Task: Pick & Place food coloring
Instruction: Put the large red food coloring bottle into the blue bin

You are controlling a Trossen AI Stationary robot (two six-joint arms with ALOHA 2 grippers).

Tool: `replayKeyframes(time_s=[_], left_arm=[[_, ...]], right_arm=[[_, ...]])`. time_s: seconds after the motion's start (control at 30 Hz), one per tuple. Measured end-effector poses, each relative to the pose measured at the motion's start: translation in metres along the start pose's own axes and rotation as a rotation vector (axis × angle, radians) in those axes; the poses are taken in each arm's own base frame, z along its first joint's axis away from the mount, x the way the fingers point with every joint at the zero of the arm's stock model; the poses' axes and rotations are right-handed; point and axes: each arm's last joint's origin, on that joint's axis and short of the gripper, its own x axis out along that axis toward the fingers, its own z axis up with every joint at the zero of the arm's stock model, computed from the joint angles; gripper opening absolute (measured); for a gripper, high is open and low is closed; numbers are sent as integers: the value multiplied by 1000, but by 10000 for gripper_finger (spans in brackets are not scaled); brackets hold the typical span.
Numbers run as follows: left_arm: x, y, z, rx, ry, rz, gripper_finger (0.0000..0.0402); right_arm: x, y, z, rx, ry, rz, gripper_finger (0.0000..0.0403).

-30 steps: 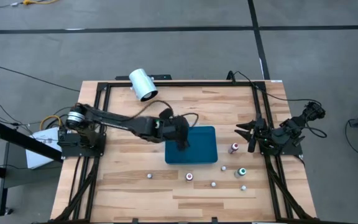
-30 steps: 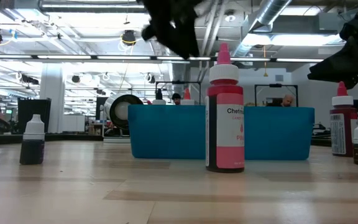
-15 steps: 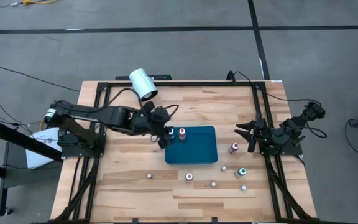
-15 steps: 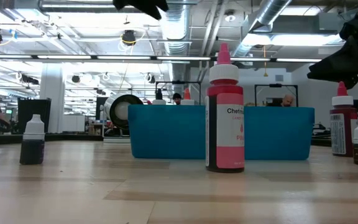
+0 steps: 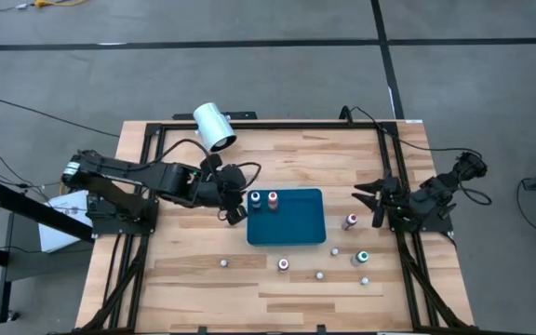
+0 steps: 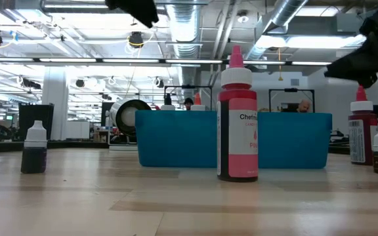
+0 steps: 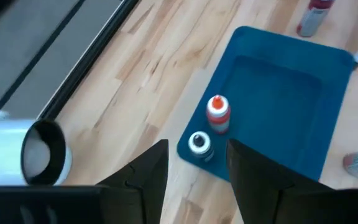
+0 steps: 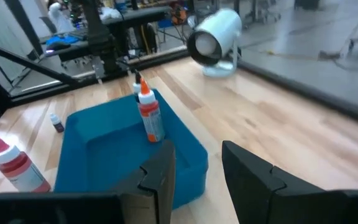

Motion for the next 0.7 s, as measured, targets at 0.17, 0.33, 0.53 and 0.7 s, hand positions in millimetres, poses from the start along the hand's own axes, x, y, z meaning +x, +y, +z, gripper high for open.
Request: replayKeyframes(time_s=[0.17, 0.33, 0.53, 0.7], left_arm=[[-6, 14, -21, -104, -125, -68, 153], [-15, 29, -51, -170, -266, -186, 153], [-11, 50, -95, -214, -354, -223, 153], [-5, 65, -128, -273, -436, -262, 153]], right_arm=[[-9, -2, 23, -54, -40, 48, 120], [-19, -4, 42, -11, -75, 93, 120], [-22, -1, 59, -11, -68, 127, 120], [-19, 11, 80, -57, -25, 124, 121]])
